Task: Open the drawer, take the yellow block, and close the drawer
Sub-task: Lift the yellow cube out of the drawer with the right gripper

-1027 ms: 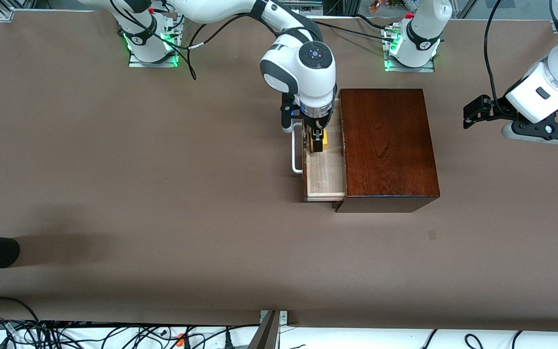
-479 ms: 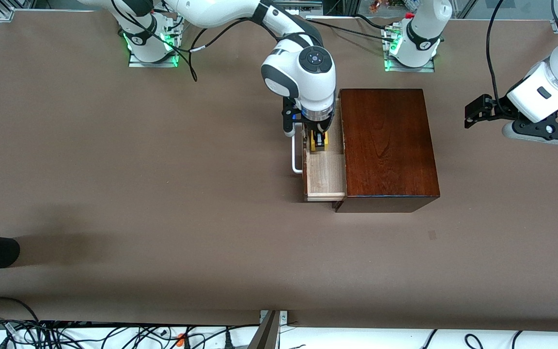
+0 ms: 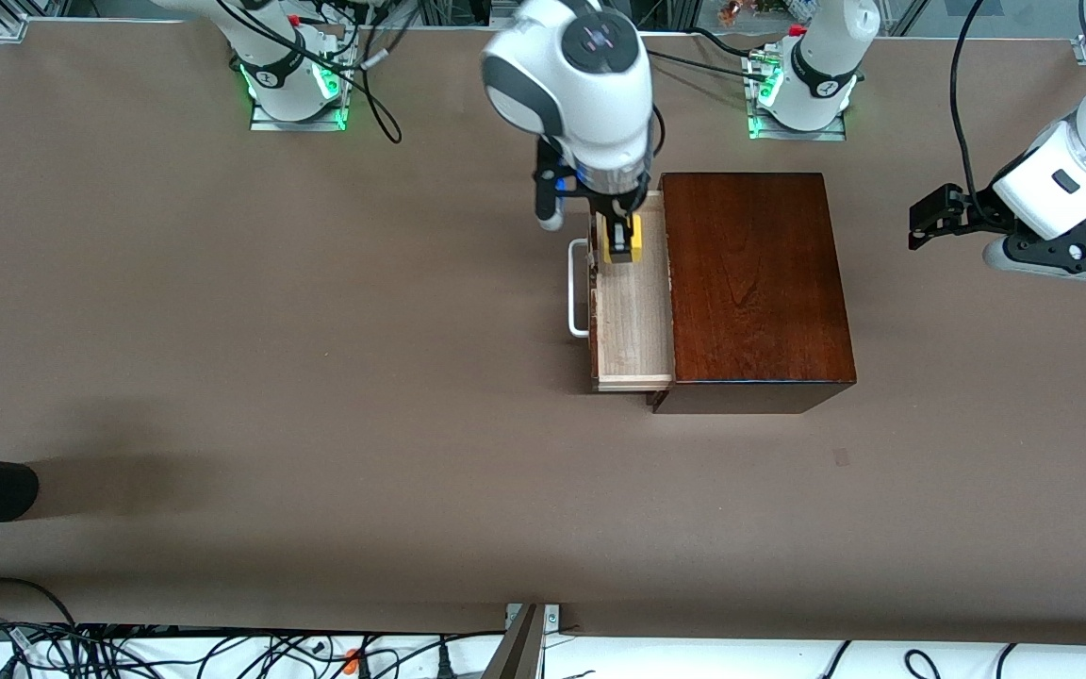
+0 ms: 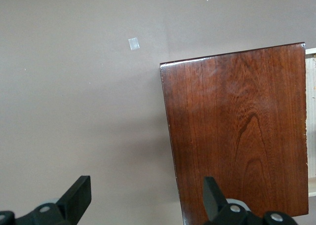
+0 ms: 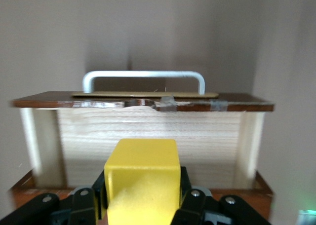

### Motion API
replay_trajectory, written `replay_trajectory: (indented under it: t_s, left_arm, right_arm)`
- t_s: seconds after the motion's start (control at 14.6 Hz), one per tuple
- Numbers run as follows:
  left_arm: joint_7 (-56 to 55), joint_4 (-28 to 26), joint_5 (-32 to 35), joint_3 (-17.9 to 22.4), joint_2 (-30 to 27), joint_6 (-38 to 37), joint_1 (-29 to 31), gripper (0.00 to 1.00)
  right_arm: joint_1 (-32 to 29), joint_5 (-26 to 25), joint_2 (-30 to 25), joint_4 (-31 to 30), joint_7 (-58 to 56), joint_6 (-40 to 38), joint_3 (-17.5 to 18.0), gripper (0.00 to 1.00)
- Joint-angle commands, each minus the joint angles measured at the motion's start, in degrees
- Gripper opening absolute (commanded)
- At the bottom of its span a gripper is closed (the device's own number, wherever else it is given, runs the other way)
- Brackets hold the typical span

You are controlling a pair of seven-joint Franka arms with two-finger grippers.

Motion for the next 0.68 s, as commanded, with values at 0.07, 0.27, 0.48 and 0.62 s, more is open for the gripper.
replay_trajectory:
  t_s: [0.07,0.27,0.48,0.62]
  left_arm:
    - [1.4,0.8,0.6,-0.3,-0.2,-1.5,0.5,1.0]
    - [1.9,0.8,0.4,-0.5,-0.2,-1.5,0.5,1.0]
    - [4.0,3.2,0.7,-1.0,1.4,-1.5,-0.7,1.0]
    - [8.9,6.9,0.3,-1.2,4.4,-3.5,-0.6,1.0]
  right_arm:
    - [-8.2,3.7,-5.0,-0.9,-23.6,-11.2,0.2,0.02]
    - [-15.2,5.3,-7.6,-3.5,-43.4,-16.8,-0.1,0.01]
    - [-21.2,5.4,-15.3,-14.2,-63.6,-17.6,-3.5,0.02]
    - [-23.4,5.5,-21.4,-23.0,-78.1,-16.6,-7.7,0.02]
